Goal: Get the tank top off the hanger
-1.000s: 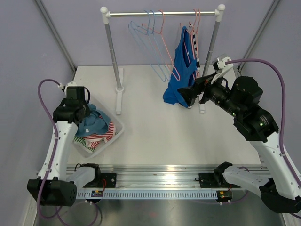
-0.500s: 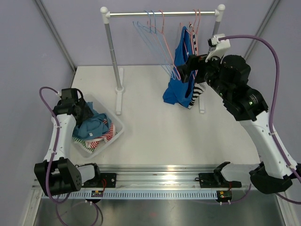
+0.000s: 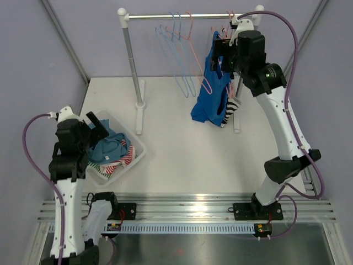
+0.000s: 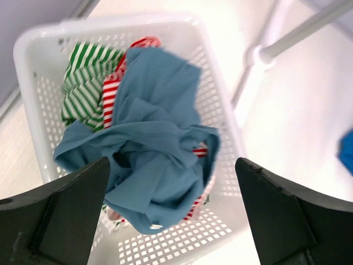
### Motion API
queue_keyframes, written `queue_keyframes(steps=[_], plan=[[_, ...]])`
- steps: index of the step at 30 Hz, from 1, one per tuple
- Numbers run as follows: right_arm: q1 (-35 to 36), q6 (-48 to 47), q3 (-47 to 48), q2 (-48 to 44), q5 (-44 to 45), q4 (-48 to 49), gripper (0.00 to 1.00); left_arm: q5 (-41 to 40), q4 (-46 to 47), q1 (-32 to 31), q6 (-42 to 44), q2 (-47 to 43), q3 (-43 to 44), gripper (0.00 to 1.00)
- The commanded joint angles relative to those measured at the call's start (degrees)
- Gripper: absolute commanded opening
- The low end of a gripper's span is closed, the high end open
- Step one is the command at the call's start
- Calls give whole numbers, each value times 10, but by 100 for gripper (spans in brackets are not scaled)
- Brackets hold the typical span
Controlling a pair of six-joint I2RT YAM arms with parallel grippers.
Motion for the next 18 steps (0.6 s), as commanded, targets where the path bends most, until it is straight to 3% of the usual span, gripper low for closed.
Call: queue_keyframes(steps=[1, 6, 18], plan=[[-1, -29, 93, 36, 19, -38, 90, -1, 32, -59, 28, -85, -13, 99], [-1, -47, 143, 71, 27, -46, 74, -79, 56, -146, 45, -151, -78, 99], [-7, -100, 181, 142, 66, -38, 57, -31, 61, -153, 47, -146, -84, 99]])
